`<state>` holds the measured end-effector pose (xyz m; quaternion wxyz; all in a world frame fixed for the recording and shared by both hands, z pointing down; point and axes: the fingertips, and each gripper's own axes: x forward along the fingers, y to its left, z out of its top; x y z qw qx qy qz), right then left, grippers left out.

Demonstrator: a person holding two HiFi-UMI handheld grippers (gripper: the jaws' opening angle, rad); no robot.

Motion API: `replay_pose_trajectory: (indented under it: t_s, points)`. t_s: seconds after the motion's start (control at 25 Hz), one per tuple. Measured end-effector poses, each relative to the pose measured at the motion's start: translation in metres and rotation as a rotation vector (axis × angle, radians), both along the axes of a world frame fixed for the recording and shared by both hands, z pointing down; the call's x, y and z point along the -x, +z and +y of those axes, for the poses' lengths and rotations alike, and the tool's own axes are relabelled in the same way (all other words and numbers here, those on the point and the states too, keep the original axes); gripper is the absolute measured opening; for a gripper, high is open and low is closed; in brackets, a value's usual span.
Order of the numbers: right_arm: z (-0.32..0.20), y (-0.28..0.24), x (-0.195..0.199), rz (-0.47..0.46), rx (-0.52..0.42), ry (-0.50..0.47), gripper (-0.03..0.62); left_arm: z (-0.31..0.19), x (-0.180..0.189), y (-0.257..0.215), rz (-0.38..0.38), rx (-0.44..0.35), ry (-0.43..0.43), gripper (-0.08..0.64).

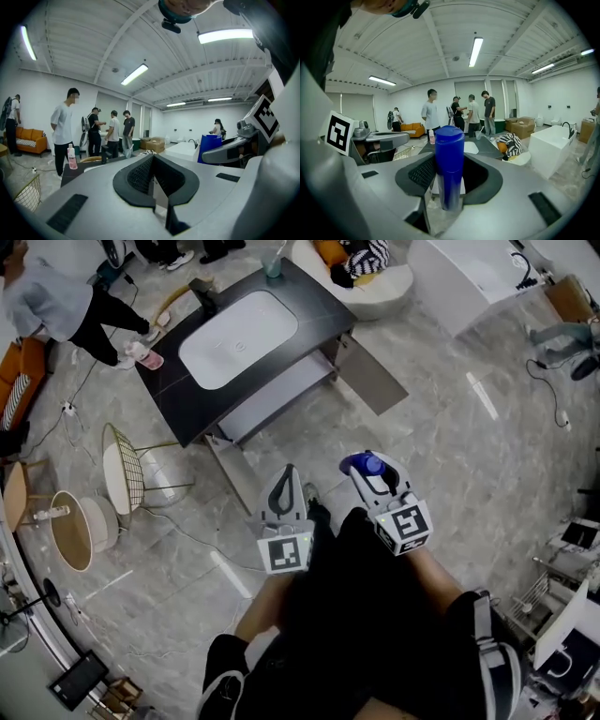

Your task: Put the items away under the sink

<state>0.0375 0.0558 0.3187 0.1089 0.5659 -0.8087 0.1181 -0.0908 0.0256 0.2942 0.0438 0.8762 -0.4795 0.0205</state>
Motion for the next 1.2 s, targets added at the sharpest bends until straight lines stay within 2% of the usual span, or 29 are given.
replay_pose_trajectory:
  t_s: [0.16,0.36,0.68,0.84,1.04,1.08,1.12,1.2]
  points:
    - [-0.039,0.01,-0.011,0.015,0.013,-0.043,0.156,-0.023,-0.01,0.008,0.0,0.024,-0.037,0.015]
    - [-0.098,0.011,-0.031,0.019,0.009,-0.122,0.156,-0.064,-0.03,0.011,-0.011,0.035,-0.122,0.015]
    - [-0.171,0.056,-0.079,0.039,-0.009,-0.339,0.156,-0.105,-0.09,0.04,0.003,0.067,-0.355,0.015]
    - [-0.207,0.088,-0.088,0.031,0.018,-0.357,0.156,-0.125,-0.1,0.064,0.014,0.074,-0.411,0.015]
    - [-0.243,0.15,-0.089,0.05,0.017,-0.342,0.156,-0.15,-0.099,0.12,0.041,0.089,-0.425,0.015]
    - [-0.252,0.163,-0.087,0.048,0.009,-0.333,0.156,-0.157,-0.097,0.134,0.03,0.088,-0.416,0.015]
    - [-0.261,0.177,-0.085,0.046,0.001,-0.324,0.156,-0.162,-0.095,0.149,-0.018,0.084,-0.389,0.015]
    - [-0.276,0.208,-0.083,0.044,-0.007,-0.311,0.156,-0.171,-0.093,0.184,-0.187,0.075,-0.298,0.015]
